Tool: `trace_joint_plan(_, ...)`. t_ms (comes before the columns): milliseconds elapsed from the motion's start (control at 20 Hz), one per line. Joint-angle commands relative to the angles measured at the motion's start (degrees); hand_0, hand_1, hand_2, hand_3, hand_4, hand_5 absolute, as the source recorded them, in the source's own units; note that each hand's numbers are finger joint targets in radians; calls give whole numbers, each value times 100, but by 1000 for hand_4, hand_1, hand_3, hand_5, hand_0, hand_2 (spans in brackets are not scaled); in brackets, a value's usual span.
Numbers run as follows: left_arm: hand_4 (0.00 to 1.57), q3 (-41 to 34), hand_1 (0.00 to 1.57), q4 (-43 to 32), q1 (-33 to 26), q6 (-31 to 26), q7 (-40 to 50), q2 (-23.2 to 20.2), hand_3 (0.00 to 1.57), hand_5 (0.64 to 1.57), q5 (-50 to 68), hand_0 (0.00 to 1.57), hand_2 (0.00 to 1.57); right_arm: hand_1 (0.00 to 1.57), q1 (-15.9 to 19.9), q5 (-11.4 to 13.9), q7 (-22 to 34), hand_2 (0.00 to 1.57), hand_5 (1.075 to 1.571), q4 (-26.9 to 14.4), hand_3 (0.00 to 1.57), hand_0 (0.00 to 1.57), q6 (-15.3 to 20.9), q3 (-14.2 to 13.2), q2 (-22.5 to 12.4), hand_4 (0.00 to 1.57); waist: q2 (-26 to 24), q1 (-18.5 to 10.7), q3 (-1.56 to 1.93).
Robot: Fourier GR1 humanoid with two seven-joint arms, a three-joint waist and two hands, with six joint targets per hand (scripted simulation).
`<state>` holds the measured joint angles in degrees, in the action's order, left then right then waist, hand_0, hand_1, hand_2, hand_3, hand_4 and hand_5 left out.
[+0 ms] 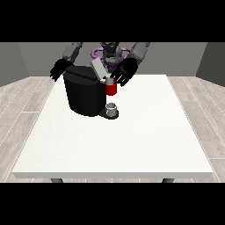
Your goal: Insert the coffee pod into the coffee machine and close the lid
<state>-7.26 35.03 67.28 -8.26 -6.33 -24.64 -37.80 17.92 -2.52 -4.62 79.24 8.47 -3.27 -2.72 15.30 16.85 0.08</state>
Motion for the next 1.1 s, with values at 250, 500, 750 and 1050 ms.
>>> trace_joint_plan(250, 403, 190, 1085, 95, 61, -252, 39, 24, 956, 1571, -163, 1085, 1132, 0, -192, -9, -282, 0, 1571, -348, 0, 0, 109, -156, 50, 380, -124, -209, -3)
trace_joint_plan(500, 364, 36, 1050, -79, 97, -49, -140, -151, 962, 1571, -184, 1050, 1119, 0, -49, 186, 60, 0, 1571, 130, 0, 0, 202, 191, 155, 438, 24, 32, -8)
trace_joint_plan(750, 363, 114, 912, -91, 39, -260, -298, -247, 865, 1571, -250, 912, 1022, 0, -82, 103, 145, 0, 1571, 101, 0, 0, 111, 135, 88, 458, -43, -44, -7)
trace_joint_plan(1050, 0, 433, 0, -41, 174, -414, -190, -162, 0, 1571, -578, 0, 0, 0, 136, 222, -48, 0, 1571, -109, 0, 0, 355, 99, 204, 411, 78, -77, -6)
